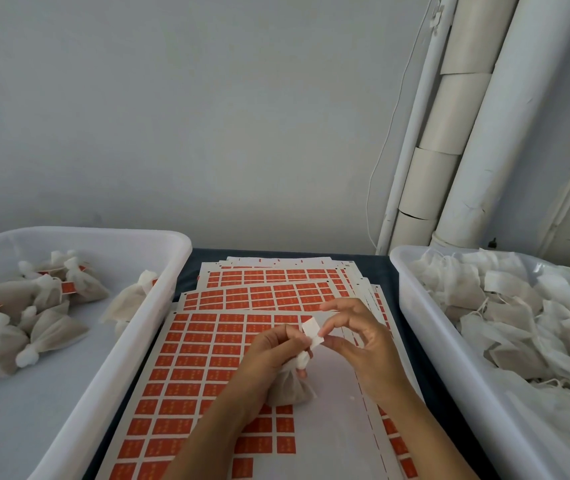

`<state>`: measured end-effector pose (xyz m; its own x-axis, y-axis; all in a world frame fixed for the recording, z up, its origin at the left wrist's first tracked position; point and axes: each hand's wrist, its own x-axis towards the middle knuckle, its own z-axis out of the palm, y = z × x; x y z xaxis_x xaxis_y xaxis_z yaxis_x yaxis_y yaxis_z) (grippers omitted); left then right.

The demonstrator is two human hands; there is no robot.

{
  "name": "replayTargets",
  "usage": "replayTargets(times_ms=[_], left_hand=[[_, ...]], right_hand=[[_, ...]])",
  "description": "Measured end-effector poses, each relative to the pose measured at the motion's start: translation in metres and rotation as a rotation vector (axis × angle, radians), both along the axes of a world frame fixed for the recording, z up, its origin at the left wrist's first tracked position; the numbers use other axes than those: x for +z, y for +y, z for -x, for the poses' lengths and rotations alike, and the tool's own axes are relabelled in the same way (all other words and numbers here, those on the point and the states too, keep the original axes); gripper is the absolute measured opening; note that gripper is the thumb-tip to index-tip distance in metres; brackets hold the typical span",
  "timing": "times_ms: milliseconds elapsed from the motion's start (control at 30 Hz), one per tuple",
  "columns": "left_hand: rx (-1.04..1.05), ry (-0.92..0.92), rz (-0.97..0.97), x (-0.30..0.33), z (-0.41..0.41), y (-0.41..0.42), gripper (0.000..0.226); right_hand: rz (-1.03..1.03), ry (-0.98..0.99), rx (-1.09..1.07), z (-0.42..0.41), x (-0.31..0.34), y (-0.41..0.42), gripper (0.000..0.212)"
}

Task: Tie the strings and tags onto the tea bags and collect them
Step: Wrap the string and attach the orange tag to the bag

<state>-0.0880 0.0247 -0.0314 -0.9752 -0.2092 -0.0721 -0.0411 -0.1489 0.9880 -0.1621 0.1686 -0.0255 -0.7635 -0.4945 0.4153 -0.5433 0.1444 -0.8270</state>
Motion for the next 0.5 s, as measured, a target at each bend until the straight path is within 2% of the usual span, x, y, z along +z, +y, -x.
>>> replayTargets(times_ms=[267,500], left_hand=[[0.059,0.013,0.056,-0.0026,0.0016,0.0017,0.015],[0.068,0.081,0.163,-0.0035,0.0021,0.0026,0.014]], right_hand=[[0.043,-0.123,0.080,0.0012,0.0004,0.0004,0.014],[0.096,-0.224,0.031,-0.0027,-0.0046,-0.0067,0.003]])
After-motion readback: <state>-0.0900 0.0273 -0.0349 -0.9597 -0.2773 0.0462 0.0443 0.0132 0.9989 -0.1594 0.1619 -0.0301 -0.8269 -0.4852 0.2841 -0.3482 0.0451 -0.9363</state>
